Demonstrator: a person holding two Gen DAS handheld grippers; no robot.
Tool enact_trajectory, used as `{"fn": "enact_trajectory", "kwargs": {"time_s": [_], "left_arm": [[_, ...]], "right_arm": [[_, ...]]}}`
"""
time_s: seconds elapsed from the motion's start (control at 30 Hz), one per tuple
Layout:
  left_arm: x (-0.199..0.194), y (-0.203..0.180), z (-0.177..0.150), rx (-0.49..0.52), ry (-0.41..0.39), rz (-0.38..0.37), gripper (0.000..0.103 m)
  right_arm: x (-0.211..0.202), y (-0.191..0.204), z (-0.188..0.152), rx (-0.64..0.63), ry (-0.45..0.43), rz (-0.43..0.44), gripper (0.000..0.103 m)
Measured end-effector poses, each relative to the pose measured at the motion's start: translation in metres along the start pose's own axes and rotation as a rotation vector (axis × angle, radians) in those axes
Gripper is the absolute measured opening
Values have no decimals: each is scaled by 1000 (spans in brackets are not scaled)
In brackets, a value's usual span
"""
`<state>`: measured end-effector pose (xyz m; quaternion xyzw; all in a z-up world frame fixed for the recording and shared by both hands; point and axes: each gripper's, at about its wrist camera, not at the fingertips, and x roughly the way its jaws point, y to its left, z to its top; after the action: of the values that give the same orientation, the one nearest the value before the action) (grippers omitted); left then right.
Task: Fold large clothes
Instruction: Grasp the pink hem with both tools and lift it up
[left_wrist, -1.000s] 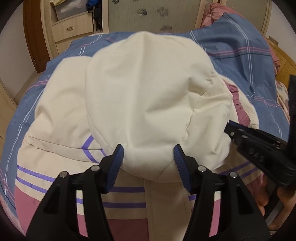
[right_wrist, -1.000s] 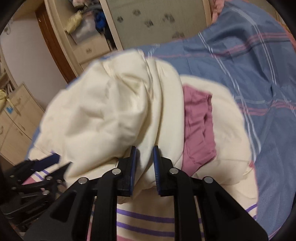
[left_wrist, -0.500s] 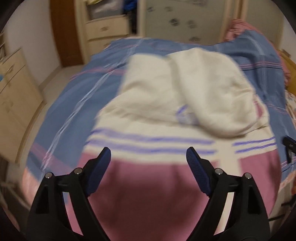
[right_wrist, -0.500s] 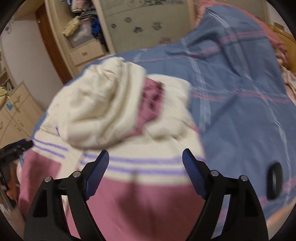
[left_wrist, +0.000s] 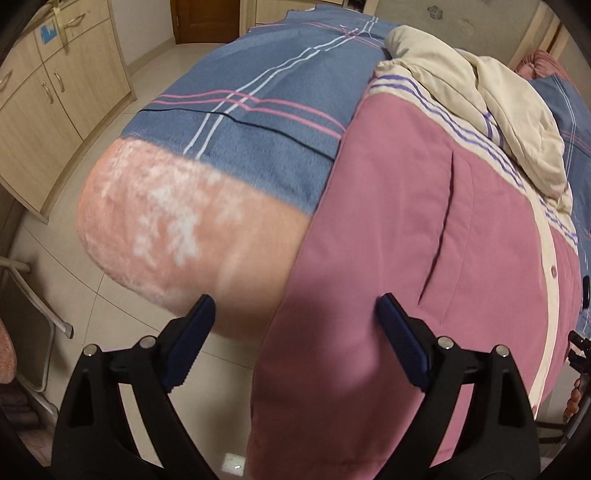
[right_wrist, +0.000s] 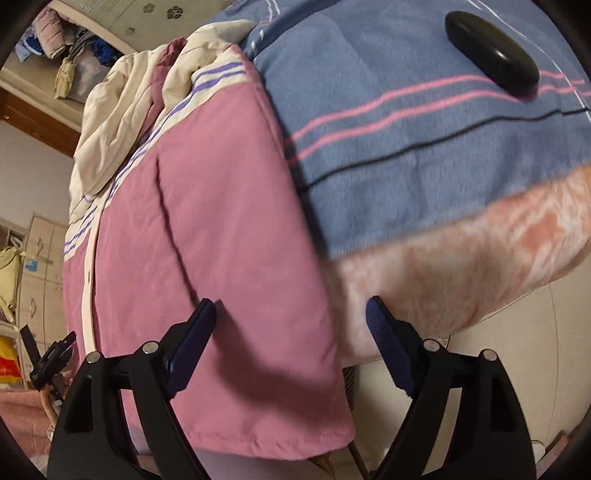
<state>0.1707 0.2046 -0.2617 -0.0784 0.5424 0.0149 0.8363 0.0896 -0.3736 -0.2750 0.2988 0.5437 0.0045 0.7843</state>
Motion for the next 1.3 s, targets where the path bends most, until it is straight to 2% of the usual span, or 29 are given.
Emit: {"fn": "enact_trajectory", "kwargs": {"time_s": [0.1,0.23,0.27,0.3,0.33,0.37,0.4,0.43,0.5,0.63,0.77,0.87,0.97,1.1,1.2,1.3], "left_arm": [[3,5,-12,0,28,-39,96],[14,22,-24,-95,71,-148,98],[16,26,-29,-114,76,-172,94],[17,28,-30,-131,81,-212,70],[18,29,-32,-147,94,-295,52],[15,29,-32,-158,96,-326,37],[12,27,-32,-150,93,-325,22],[8,27,-32,-144,94,-337,18],[0,27,-29,-142,91,-353,12],[-29,29,-22,-138,18,-415,10],[-68,33,-8,-157,-79,-559,9],[-102,27,18,-136,-178,-598,9],[-126,20,62,-158,-242,-644,9],[-140,-18,129,-145,-313,-586,10],[-134,-42,183,-173,-316,-576,10],[-115,-67,232,-179,-313,-491,11]], "right_arm": [[8,-3,-15,-13,48,75,91],[29,-9,-33,39,109,203,91],[31,-9,-35,47,100,219,84],[32,-6,-37,44,94,242,76],[32,-4,-37,45,97,271,58],[29,-2,-37,48,101,304,40],[27,0,-36,49,104,356,30],[24,2,-36,48,100,393,19],[12,10,-35,19,73,427,16],[-18,29,-28,-33,-17,532,15],[-58,53,-5,-88,-144,614,14],[-88,83,24,-159,-246,642,14],[-101,100,64,-152,-331,702,14],[-106,112,135,-120,-422,727,14],[-89,120,188,-49,-426,732,14],[-69,125,234,-16,-420,697,14]]}}
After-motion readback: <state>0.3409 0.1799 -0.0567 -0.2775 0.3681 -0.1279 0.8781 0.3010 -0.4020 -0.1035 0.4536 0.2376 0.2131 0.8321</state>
